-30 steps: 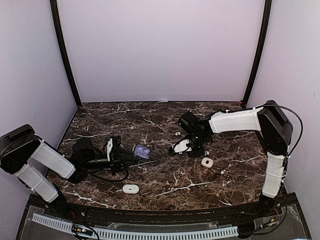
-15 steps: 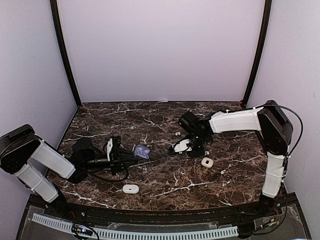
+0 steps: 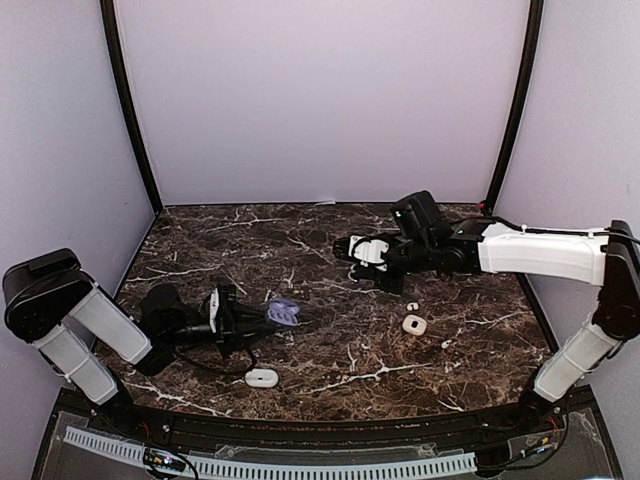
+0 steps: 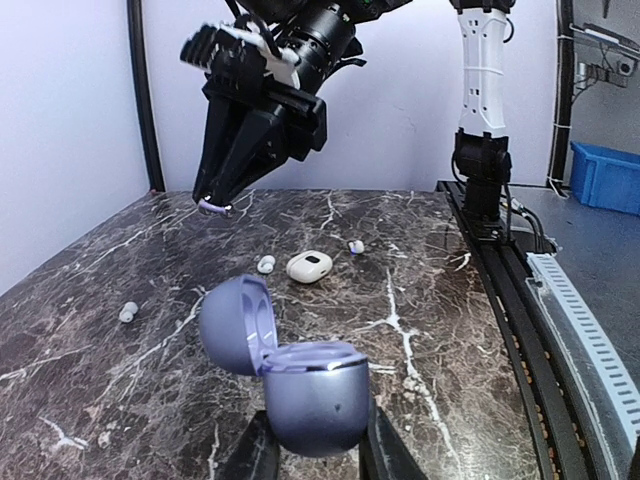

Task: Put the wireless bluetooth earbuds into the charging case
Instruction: Pick up the right earbud from the center of the board.

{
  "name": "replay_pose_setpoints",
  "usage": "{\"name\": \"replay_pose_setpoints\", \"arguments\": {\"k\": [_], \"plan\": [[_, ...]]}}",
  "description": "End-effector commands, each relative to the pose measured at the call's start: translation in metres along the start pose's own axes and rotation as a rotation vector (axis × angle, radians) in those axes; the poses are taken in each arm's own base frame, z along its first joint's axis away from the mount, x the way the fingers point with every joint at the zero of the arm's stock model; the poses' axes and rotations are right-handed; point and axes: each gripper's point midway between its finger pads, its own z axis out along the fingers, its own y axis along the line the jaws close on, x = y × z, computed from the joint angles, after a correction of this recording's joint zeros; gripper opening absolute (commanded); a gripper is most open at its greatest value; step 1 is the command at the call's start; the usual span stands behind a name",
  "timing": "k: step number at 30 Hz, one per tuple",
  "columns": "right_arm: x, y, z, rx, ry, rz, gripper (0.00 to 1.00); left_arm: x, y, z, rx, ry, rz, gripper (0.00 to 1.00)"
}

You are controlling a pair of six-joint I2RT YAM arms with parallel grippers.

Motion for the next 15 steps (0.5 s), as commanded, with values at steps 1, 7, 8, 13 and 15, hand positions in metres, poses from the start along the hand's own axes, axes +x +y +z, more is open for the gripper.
{"name": "replay_pose_setpoints", "arguments": {"k": [1,7,8,13,15], "plan": [[-0.067,0.019,-0.021,0.012,-0.323,0.098,0.10,-0.020,-0.031,-0.002,0.069,-0.125,0.240,0.21],[-0.101,0.034,-0.058,0.105,-0.529,0.112,0.08,-0.027,-0.041,0.002,0.052,-0.173,0.359,0.20],[-0.102,0.035,-0.063,0.125,-0.556,0.121,0.08,-0.027,-0.040,0.002,0.043,-0.176,0.365,0.20],[-0.102,0.036,-0.086,0.221,-0.657,0.180,0.01,-0.032,-0.035,0.001,0.002,-0.180,0.353,0.20],[-0.103,0.040,-0.093,0.251,-0.693,0.185,0.01,-0.033,-0.034,0.000,-0.009,-0.181,0.348,0.20]]}}
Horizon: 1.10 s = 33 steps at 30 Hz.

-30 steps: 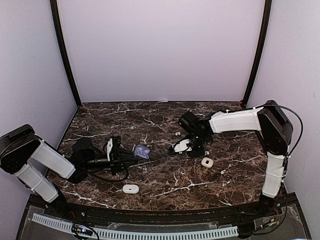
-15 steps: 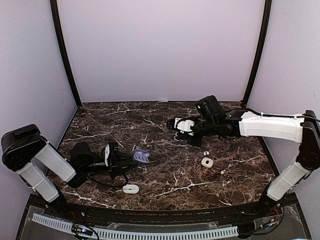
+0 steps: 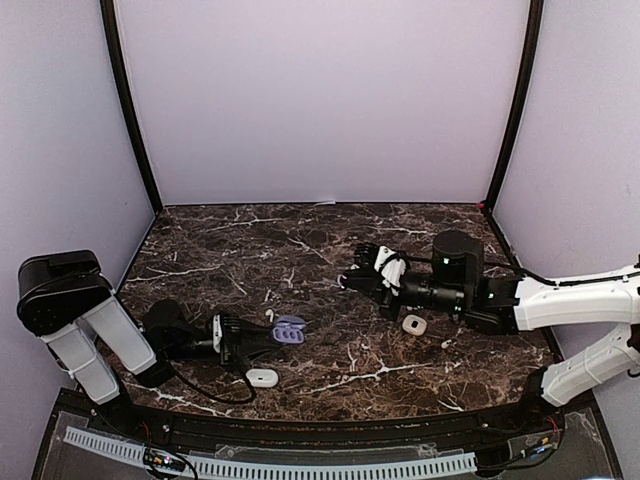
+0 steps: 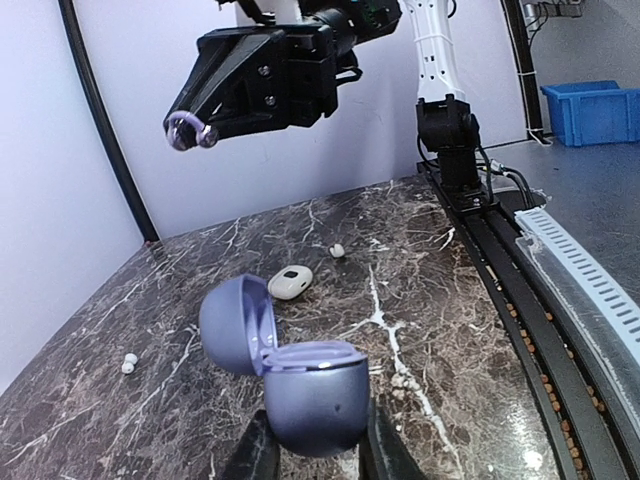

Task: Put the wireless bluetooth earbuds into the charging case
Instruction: Insert the right earbud into the right side groove of the charging case.

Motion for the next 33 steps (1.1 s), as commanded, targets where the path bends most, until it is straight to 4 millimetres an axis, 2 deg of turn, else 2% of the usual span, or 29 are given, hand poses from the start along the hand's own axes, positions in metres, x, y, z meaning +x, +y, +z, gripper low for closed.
{"name": "replay_pose_setpoints", "arguments": {"k": [1,14,20,23,27,33], "plan": [[-0.038,-0.008,-0.015,0.126,-0.189,0.026,0.01,-0.040,0.013,-0.006,-0.082,-0.133,0.113,0.20],[-0.059,0.008,-0.012,0.252,-0.280,0.075,0.00,-0.047,0.026,0.002,-0.165,-0.153,0.133,0.20],[-0.056,0.015,-0.006,0.282,-0.282,0.112,0.00,-0.053,0.036,0.005,-0.206,-0.178,0.091,0.19],[-0.056,0.015,-0.009,0.283,-0.306,0.159,0.00,-0.057,0.039,0.008,-0.220,-0.190,0.081,0.19],[-0.056,0.014,-0.018,0.298,-0.353,0.188,0.06,-0.061,0.044,0.010,-0.240,-0.200,0.080,0.19],[-0.052,0.014,-0.013,0.303,-0.347,0.211,0.05,-0.063,0.050,0.015,-0.245,-0.198,0.068,0.19]]}}
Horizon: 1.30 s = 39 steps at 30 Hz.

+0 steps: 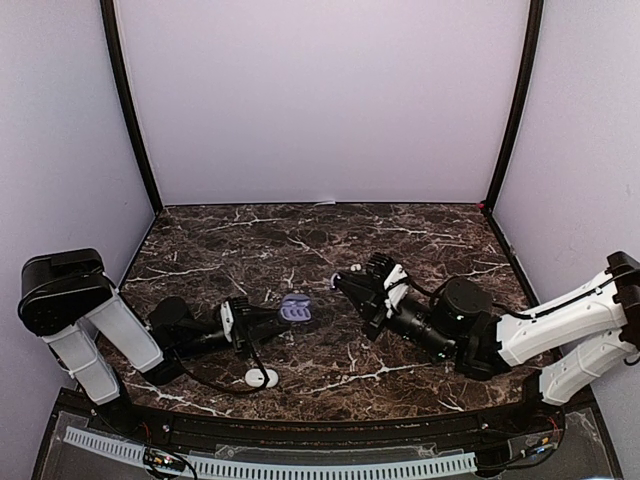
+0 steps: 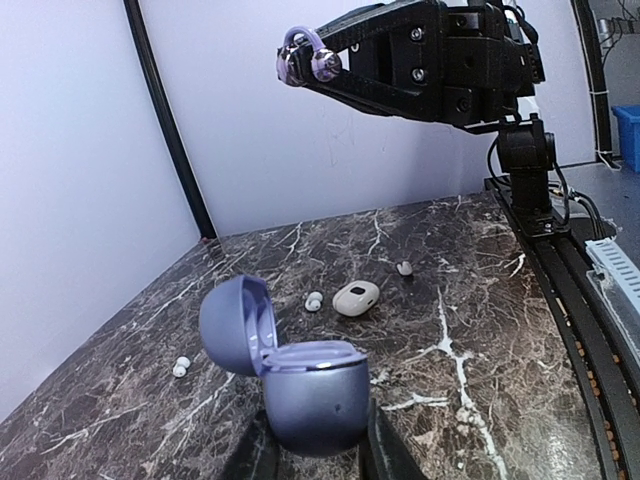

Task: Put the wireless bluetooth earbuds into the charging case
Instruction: Insert the right earbud into the right side groove of the charging case.

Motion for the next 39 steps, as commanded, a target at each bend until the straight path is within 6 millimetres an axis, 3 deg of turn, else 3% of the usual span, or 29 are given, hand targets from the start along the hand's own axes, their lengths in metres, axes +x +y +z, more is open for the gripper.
{"name": "replay_pose_setpoints", "arguments": {"k": [1,11,16,27,39], "plan": [[-0.012,-0.003,0.002,0.031,-0.059,0.062,0.04,-0.055,0.017,0.003,-0.066,-0.199,0.063,0.19],[0.002,-0.003,0.014,0.060,-0.032,0.139,0.03,-0.061,0.027,0.025,-0.063,-0.206,0.052,0.18],[0.007,-0.022,0.018,0.189,-0.025,0.208,0.00,-0.064,0.028,0.029,-0.056,-0.216,0.053,0.18],[0.011,-0.032,0.033,0.282,-0.009,0.249,0.00,-0.060,0.031,0.035,-0.077,-0.191,0.067,0.18],[0.020,-0.018,0.036,0.379,0.001,0.073,0.00,-0.056,0.040,0.044,-0.137,-0.143,0.084,0.16]]}}
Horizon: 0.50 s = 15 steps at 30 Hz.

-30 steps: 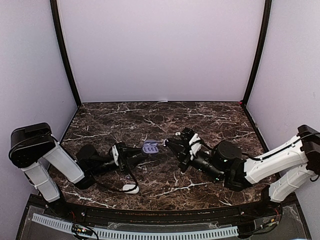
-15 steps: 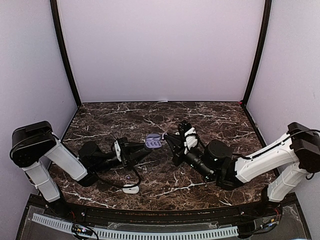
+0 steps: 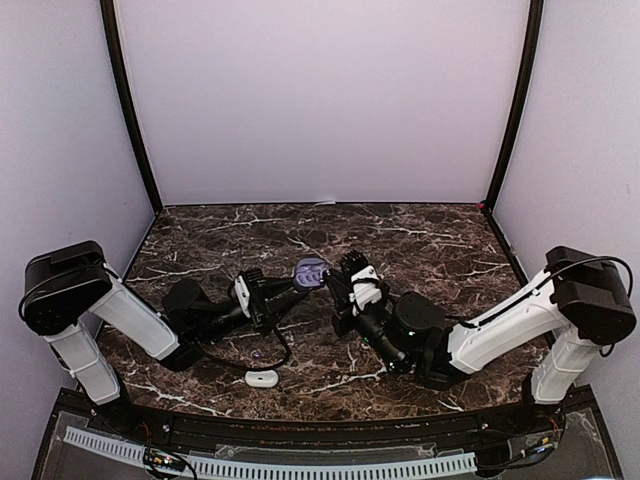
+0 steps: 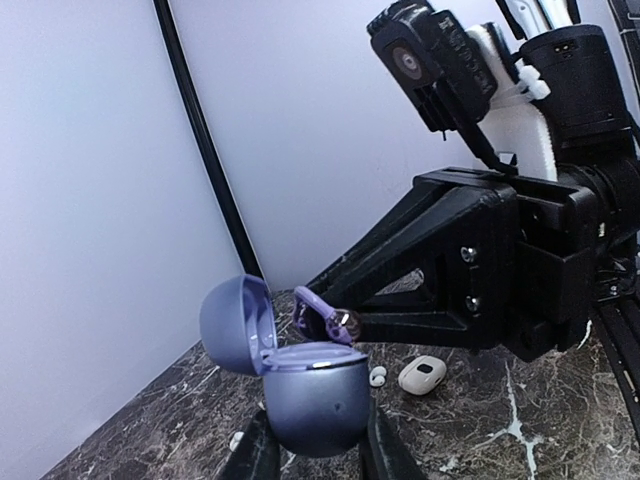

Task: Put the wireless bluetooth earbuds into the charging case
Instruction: Insert the right earbud into the right side groove of the charging case.

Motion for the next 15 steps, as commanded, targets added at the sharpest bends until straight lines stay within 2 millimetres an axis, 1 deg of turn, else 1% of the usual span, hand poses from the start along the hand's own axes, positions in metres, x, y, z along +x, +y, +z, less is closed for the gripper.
{"name": "replay_pose_setpoints", "arguments": {"k": [1,3,4,5,6,8,10,15], "plan": [[-0.0233,0.0030,-0.0006,0.080,-0.088,-0.060,0.00,-0.0105,0.0052,0.0040,-0.028,-0.025,0.028,0.16],[-0.0249,0.0043,-0.0011,0.117,-0.100,-0.098,0.00,-0.0101,0.0046,0.0038,-0.027,-0.023,0.028,0.16],[-0.0224,0.0045,-0.0015,0.141,-0.094,-0.120,0.00,-0.0099,0.0041,0.0037,-0.025,-0.022,0.030,0.16],[-0.0269,0.0024,-0.0033,0.170,-0.114,-0.121,0.00,-0.0104,0.0038,0.0039,-0.024,-0.023,0.031,0.16],[-0.0272,0.0020,-0.0051,0.189,-0.124,-0.136,0.00,-0.0090,0.0029,0.0039,-0.022,-0.019,0.031,0.16],[-0.0277,0.0049,-0.0078,0.205,-0.138,-0.179,0.01,-0.0086,0.0023,0.0033,-0.021,-0.018,0.030,0.16],[-0.0280,0.0037,-0.0080,0.234,-0.136,-0.186,0.01,-0.0091,0.0008,0.0024,-0.016,-0.022,0.031,0.17],[-0.0277,0.0053,-0.0082,0.225,-0.133,-0.193,0.00,-0.0111,-0.0009,-0.0007,-0.013,-0.031,0.032,0.16]]}}
